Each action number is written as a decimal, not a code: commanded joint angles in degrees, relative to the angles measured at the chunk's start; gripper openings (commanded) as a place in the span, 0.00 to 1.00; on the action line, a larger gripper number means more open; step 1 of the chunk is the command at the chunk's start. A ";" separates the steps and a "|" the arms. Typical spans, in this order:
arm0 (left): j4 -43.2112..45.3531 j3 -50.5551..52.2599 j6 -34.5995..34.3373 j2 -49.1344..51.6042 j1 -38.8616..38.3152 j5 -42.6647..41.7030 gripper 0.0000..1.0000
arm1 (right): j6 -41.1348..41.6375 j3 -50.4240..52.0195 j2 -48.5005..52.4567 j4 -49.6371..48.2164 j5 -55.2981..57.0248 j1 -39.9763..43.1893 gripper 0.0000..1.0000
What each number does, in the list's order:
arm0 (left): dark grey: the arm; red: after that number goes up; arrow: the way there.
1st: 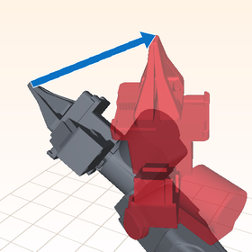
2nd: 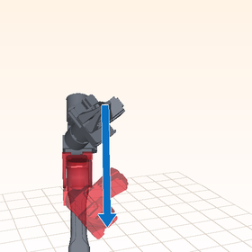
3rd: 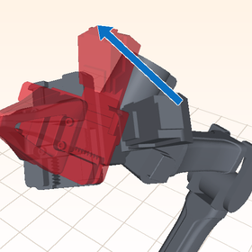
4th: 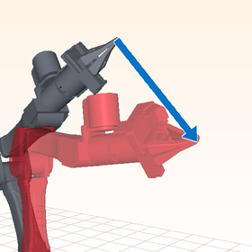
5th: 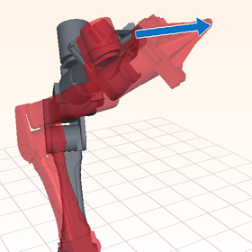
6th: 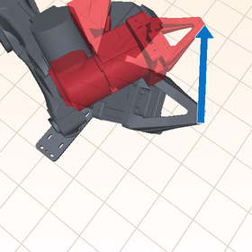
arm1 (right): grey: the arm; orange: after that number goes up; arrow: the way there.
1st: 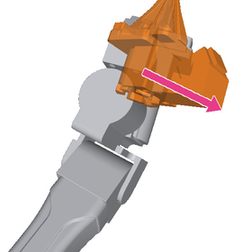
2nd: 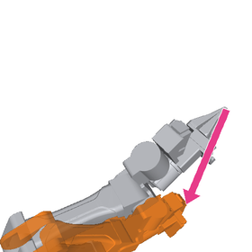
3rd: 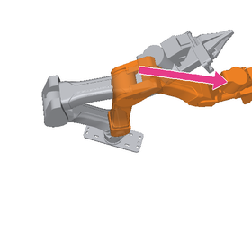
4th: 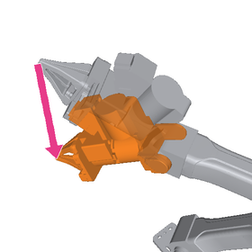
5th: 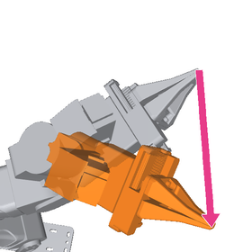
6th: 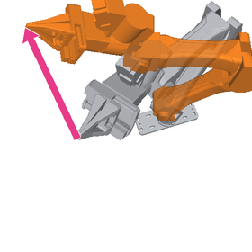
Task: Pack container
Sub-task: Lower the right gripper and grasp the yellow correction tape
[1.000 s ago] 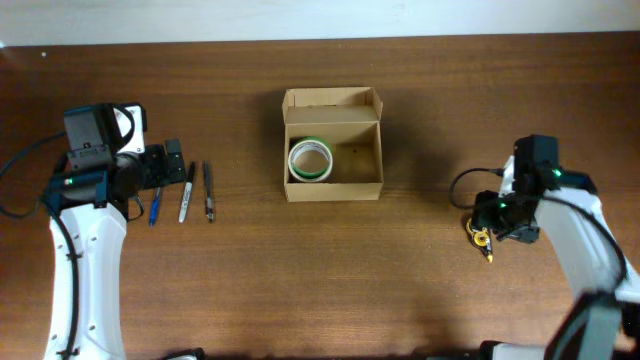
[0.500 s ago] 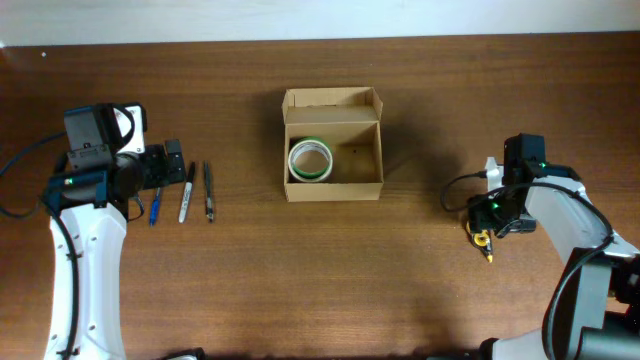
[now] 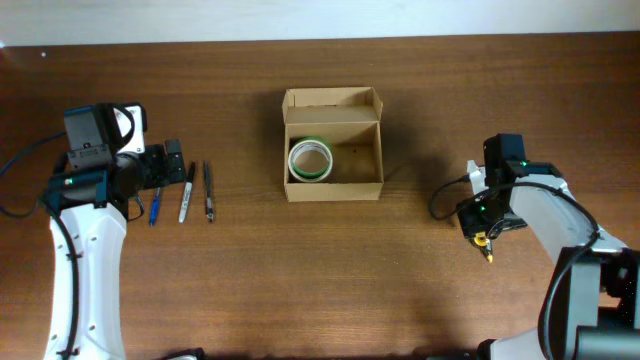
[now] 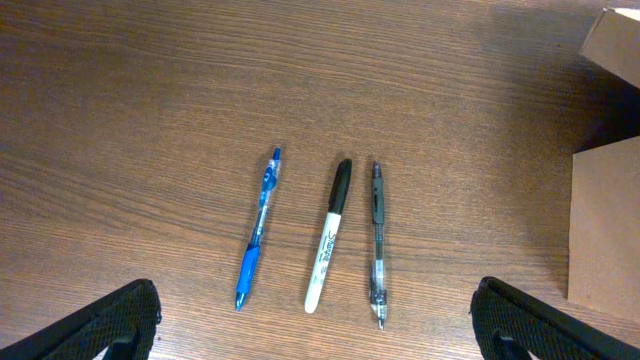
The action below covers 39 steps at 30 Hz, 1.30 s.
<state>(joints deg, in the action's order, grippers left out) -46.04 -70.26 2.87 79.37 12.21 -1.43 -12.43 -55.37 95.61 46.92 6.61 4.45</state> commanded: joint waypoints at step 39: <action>0.13 -0.92 0.87 0.28 0.33 0.20 0.99 | 5.88 1.73 6.19 -6.47 -3.67 -0.22 0.39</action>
<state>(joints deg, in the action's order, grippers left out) -46.04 -70.26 2.87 79.37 12.21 -1.43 -8.27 -54.52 99.48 41.52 4.62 4.45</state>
